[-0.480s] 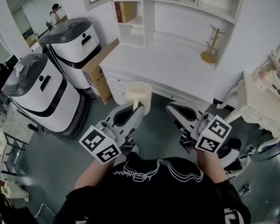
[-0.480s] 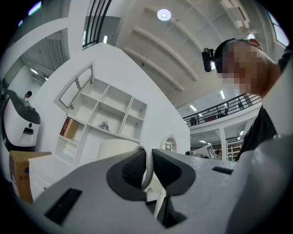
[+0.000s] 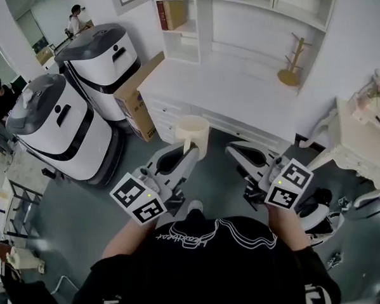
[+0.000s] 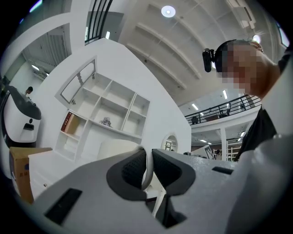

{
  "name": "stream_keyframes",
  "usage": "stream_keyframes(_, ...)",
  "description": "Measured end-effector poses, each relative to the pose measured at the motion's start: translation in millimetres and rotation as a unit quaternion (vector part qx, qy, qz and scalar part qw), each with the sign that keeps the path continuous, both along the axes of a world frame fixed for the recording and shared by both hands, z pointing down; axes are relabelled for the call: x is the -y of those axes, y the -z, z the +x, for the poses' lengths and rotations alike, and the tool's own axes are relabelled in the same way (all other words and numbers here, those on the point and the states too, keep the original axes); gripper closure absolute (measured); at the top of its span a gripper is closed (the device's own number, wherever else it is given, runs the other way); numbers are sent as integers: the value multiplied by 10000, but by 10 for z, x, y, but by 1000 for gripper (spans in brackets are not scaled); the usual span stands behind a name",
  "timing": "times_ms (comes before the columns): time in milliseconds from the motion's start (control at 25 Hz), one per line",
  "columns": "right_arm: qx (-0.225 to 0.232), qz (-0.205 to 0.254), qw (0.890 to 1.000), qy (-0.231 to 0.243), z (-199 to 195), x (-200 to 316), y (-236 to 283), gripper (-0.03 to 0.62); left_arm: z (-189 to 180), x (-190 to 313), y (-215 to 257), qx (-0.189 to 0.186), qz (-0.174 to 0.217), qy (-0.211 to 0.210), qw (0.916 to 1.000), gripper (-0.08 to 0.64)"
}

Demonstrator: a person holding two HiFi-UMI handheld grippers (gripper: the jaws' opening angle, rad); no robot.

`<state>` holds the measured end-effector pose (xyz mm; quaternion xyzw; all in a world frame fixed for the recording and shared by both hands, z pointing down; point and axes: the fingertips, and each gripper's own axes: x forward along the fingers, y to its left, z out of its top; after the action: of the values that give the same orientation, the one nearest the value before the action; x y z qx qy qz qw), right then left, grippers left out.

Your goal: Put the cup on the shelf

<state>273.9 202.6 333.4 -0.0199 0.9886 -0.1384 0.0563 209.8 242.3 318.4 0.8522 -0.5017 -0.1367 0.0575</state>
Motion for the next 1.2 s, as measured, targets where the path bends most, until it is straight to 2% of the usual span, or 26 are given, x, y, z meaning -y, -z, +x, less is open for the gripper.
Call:
stream_keyframes(320,-146,-409,9990,-89,-280,448,-248,586,-330,492,-217,-148,-341,-63,9993,518)
stream_keyframes(600,-281,-524,9977,-309,-762,1050,-345,586,-739,1054,-259,-135,-447,-284,9985,518)
stream_keyframes(920,-423,-202,9982,-386,-1448,1524,-173,586,-1443,1522,-197,-184,-308,-228,9991,518)
stream_keyframes(1200,-343,-85,9985,-414,-1816,1681,-66,586,-1810,1686,-116,-100,-218,-203,9995,518)
